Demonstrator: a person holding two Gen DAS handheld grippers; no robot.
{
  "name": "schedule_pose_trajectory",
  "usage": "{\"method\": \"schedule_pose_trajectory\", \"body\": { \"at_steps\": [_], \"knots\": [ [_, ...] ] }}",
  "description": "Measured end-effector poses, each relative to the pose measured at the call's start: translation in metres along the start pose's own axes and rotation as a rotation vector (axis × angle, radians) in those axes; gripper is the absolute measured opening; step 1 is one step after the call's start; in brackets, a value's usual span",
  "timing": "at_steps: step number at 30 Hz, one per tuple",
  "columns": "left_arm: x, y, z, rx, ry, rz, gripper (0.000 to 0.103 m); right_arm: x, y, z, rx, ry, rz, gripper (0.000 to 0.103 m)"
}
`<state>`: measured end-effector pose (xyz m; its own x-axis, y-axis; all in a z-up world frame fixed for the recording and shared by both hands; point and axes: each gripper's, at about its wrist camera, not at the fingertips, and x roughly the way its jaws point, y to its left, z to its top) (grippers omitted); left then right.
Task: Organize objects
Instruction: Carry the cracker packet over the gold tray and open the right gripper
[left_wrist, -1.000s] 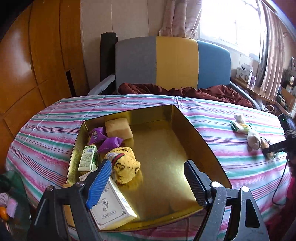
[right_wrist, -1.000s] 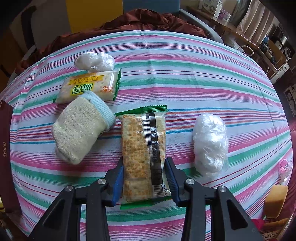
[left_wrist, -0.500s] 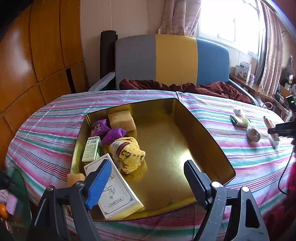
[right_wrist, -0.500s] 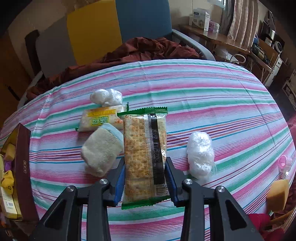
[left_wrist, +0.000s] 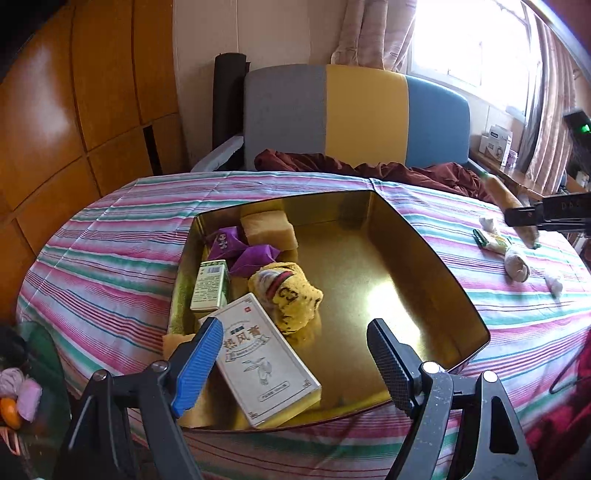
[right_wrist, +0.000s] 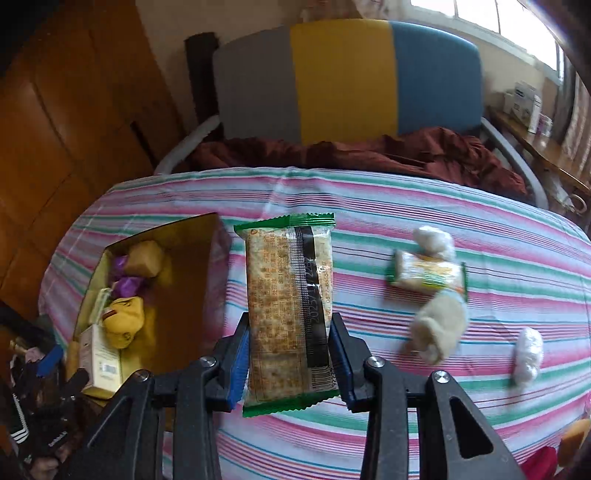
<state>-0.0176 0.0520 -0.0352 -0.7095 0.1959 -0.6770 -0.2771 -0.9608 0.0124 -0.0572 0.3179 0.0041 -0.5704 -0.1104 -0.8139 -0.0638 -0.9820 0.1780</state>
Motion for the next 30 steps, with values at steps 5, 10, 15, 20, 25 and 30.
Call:
{"method": "schedule_pose_trajectory", "body": {
  "at_steps": [5, 10, 15, 20, 25, 30],
  "knots": [
    [-0.006, 0.026, 0.002, -0.026, -0.004, 0.047, 0.081, 0.037, 0.074, 0.002, -0.108, 0.095, 0.087, 0.039],
    [-0.008, 0.054, 0.003, -0.087, -0.011, 0.088, 0.081, 0.085, 0.116, 0.005, -0.157, 0.188, 0.081, 0.039],
    [-0.002, 0.066, -0.002, -0.119, 0.0, 0.084, 0.081, 0.129, 0.129, 0.013, -0.135, 0.217, 0.024, 0.039],
    [0.004, 0.068, -0.004, -0.136, 0.022, 0.077, 0.081, 0.151, 0.136, 0.016, -0.066, 0.229, 0.133, 0.043],
    [0.005, 0.069, -0.004, -0.146, 0.023, 0.072, 0.081, 0.142, 0.141, 0.011, -0.077, 0.191, 0.186, 0.044],
    [0.004, 0.063, -0.006, -0.125, 0.022, 0.085, 0.082, 0.115, 0.139, 0.003, -0.118, 0.119, 0.17, 0.045]
  ]
}}
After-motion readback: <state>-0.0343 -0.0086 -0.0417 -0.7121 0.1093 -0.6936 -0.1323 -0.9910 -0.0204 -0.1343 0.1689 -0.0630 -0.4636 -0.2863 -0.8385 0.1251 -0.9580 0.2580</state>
